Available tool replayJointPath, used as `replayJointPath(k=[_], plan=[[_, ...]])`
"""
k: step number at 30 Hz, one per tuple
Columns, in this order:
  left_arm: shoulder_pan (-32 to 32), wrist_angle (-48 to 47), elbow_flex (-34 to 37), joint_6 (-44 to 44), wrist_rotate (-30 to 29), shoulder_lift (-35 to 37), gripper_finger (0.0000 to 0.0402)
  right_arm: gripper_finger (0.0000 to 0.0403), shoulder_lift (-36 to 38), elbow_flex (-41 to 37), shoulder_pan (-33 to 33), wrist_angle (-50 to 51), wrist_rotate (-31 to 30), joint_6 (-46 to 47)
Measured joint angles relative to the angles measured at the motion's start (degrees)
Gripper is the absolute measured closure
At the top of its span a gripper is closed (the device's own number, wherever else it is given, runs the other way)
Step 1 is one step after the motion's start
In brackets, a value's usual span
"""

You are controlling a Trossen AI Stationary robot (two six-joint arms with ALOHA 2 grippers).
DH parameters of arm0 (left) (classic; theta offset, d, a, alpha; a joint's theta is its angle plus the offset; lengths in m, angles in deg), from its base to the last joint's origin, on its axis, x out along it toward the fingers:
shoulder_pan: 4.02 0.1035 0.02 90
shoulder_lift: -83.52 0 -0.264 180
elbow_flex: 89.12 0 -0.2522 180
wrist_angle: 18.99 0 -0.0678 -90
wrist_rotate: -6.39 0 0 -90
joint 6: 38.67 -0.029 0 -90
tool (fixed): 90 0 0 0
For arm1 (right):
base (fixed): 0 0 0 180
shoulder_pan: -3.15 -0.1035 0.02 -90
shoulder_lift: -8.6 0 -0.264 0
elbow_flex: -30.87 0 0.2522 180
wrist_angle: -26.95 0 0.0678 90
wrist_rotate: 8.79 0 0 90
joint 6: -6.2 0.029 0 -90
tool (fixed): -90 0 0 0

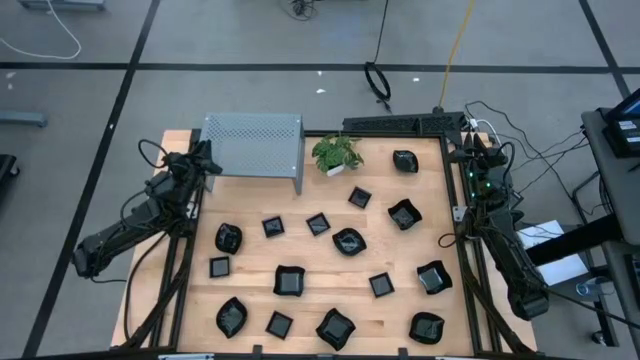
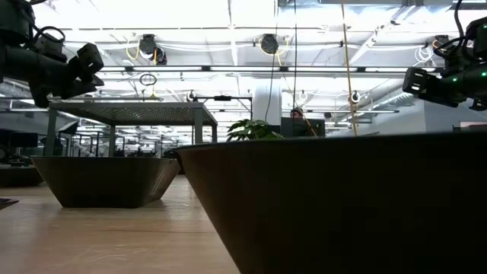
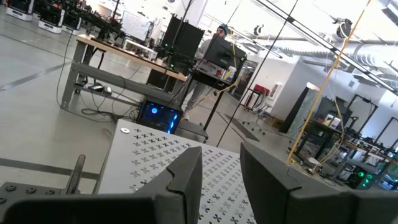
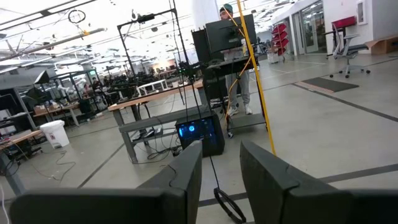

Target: Pick & Place Mini shaped plates

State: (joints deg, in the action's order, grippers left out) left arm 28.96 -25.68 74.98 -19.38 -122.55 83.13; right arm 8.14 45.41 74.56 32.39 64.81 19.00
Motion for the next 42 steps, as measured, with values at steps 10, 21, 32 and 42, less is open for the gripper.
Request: replayJointPath(k=[10, 21, 32, 42], plan=[[0.00, 0.00, 0.00, 0.00, 0.00, 0.00, 0.0289, 0.0303, 0.02, 0.00, 0.00, 0.00, -0.02, 0.00], [-0.01, 0.00, -0.01, 0.00, 0.00, -0.02, 0.0289, 0.0303, 0.00, 0.02, 0.00, 0.00, 0.00, 0.00], [-0.01, 0.27, 0.01, 0.00, 0.00, 0.00, 0.0289, 0.0303, 0.01, 0.01, 0.00, 0.00, -0.02, 0.00], [-0.69, 5.01, 0.01, 7.85, 1.93, -0.02, 0.0289, 0.0303, 0.01, 0.01, 0.00, 0.00, -0.01, 0.00]])
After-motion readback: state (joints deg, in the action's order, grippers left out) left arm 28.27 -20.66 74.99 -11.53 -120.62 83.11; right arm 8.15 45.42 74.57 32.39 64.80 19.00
